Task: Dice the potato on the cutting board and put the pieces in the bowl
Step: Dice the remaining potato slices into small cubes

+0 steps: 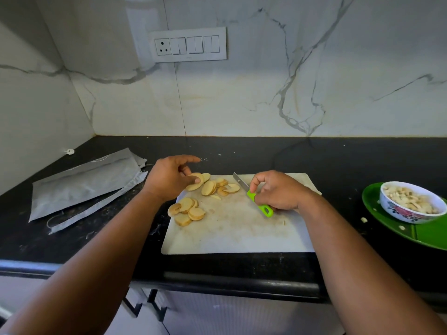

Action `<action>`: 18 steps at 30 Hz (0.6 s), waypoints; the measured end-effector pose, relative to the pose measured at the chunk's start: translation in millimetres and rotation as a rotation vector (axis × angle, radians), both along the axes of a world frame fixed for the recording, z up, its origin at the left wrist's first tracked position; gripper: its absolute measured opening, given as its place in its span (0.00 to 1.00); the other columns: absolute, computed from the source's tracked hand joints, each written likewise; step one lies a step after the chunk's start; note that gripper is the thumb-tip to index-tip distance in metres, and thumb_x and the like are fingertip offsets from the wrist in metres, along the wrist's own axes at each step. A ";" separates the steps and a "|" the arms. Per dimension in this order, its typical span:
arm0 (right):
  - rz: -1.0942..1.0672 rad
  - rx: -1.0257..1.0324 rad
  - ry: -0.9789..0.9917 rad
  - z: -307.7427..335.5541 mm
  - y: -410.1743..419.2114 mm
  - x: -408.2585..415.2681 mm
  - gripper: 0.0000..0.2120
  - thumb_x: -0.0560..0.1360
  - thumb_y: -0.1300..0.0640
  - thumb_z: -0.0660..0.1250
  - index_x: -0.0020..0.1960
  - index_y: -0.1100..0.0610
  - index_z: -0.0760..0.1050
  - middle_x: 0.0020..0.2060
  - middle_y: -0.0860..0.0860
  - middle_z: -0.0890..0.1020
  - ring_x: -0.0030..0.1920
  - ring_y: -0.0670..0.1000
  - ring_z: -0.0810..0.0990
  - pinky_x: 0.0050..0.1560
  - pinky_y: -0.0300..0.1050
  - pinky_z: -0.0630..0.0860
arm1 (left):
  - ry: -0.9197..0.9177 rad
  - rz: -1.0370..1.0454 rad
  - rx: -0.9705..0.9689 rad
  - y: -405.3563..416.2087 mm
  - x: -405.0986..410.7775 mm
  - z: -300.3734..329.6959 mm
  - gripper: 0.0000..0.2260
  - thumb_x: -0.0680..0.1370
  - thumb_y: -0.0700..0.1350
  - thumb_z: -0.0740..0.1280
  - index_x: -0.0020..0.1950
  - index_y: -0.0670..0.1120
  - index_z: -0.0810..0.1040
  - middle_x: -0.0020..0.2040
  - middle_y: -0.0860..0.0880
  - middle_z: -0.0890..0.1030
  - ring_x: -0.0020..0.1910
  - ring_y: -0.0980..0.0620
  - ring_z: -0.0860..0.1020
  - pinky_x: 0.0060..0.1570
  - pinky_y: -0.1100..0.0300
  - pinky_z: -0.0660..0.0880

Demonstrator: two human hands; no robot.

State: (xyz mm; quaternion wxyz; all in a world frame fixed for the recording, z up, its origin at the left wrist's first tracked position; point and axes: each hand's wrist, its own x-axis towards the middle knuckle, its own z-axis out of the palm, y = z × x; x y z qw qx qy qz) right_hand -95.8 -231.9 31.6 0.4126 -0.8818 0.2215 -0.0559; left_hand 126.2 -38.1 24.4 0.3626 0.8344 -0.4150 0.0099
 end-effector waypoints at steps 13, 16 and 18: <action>-0.076 0.240 -0.055 5.6 -2.4 -6.8 0.18 0.74 0.68 0.65 0.57 0.49 0.78 0.35 0.57 0.80 0.32 0.54 0.81 0.30 0.41 0.75 | 0.358 -0.086 -0.291 -10.8 -19.4 36.1 0.16 0.74 0.41 0.79 0.56 0.57 0.82 0.44 0.46 0.84 0.48 0.46 0.86 0.51 0.48 0.85; -0.200 0.215 -0.036 8.6 -7.0 -11.3 0.18 0.74 0.69 0.61 0.55 0.52 0.81 0.35 0.55 0.80 0.33 0.52 0.79 0.34 0.43 0.75 | 0.406 -0.186 -0.300 -31.4 -45.3 39.9 0.10 0.77 0.38 0.76 0.54 0.52 0.84 0.45 0.47 0.84 0.45 0.50 0.85 0.46 0.56 0.84; -0.282 0.017 0.013 14.8 -10.5 -21.7 0.17 0.74 0.67 0.59 0.50 0.54 0.84 0.31 0.49 0.80 0.32 0.49 0.76 0.32 0.39 0.72 | 0.374 -0.258 -0.210 -51.0 -61.9 33.4 0.07 0.78 0.37 0.74 0.50 0.50 0.85 0.43 0.51 0.85 0.41 0.59 0.82 0.42 0.64 0.80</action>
